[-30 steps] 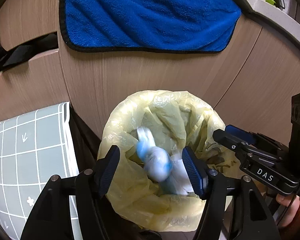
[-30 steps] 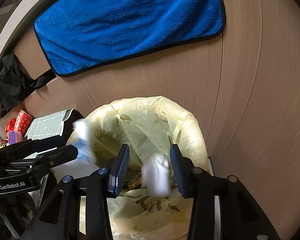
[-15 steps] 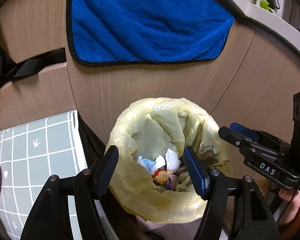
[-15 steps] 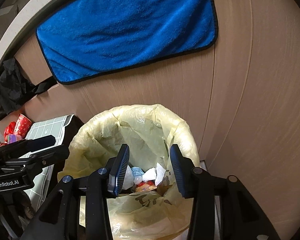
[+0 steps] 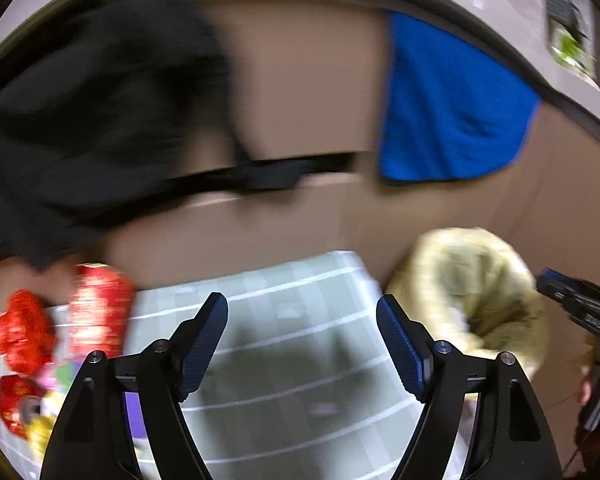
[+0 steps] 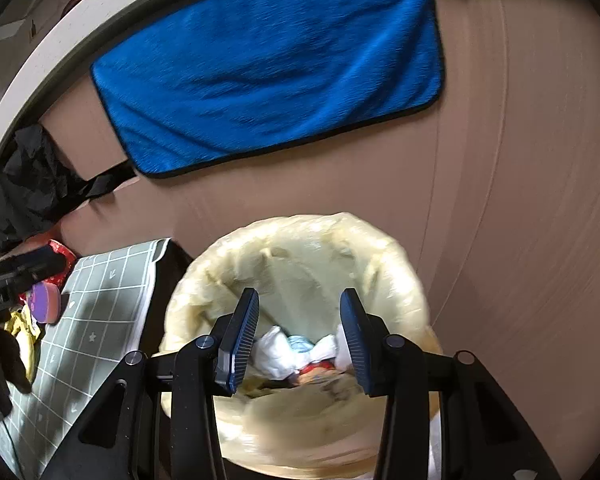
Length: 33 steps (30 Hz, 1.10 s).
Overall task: Collect trash
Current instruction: 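Move both grippers back over the table toward the remaining trash, then grasp the red gold-printed paper cup with the left gripper and lift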
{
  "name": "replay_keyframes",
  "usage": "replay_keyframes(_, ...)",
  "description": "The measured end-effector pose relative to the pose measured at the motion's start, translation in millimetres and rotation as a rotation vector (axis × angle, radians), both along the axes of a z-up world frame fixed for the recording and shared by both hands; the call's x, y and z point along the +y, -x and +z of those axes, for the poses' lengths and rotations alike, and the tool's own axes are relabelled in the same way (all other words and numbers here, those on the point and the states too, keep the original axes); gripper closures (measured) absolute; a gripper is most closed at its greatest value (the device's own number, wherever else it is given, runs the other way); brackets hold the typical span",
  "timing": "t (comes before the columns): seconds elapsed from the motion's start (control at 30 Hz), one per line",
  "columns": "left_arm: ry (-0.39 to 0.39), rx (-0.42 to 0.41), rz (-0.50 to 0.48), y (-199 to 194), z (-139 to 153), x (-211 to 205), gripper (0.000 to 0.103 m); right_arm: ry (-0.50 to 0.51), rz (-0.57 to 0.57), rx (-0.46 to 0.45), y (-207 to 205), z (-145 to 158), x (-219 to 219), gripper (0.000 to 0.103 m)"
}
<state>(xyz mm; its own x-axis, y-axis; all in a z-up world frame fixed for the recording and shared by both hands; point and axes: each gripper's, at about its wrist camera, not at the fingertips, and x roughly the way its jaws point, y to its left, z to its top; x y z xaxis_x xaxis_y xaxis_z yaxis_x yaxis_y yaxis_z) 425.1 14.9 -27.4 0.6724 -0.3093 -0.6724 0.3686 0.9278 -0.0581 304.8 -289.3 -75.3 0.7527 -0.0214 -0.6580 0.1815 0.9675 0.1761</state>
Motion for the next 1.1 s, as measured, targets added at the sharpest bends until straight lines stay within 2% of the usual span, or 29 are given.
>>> replay_keyframes(0.23,0.000,0.034,0.202,-54.3,-22.1,113.6,0.021,-0.030,-0.019,-0.001,0.7,-4.6,41.1,0.063)
replay_keyframes(0.37,0.046,0.156,0.243,-85.7,-50.5,149.7,0.021,-0.026,-0.033,0.034,-1.7,-11.3,60.1,0.063)
replay_keyframes(0.43,0.097,0.201,0.241,-97.9,-62.8,160.5,0.021,-0.024,-0.045,0.052,-4.8,-14.0,65.2,0.063)
replay_keyframes(0.57,0.179,0.246,0.217,-111.9,-75.2,161.5,0.021,0.001,-0.055,0.065,-8.1,-14.4,72.9,0.063)
replay_keyframes(0.67,0.172,0.265,0.205,-117.1,-79.8,151.5,0.023,0.032,-0.060,0.075,-8.7,-13.2,74.8,0.063)
replay_keyframes(0.8,0.155,0.307,0.218,-115.1,-81.5,138.5,0.044,0.024,-0.080,0.080,-6.1,-10.5,68.2,0.063)
replay_keyframes(0.93,0.198,0.313,0.183,-96.9,-77.3,131.6,0.045,0.039,-0.076,0.070,1.1,-3.4,65.3,0.063)
replay_keyframes(1.1,0.236,0.337,0.097,-57.7,-72.8,103.6,0.046,0.029,-0.059,0.060,7.5,1.0,64.2,0.063)
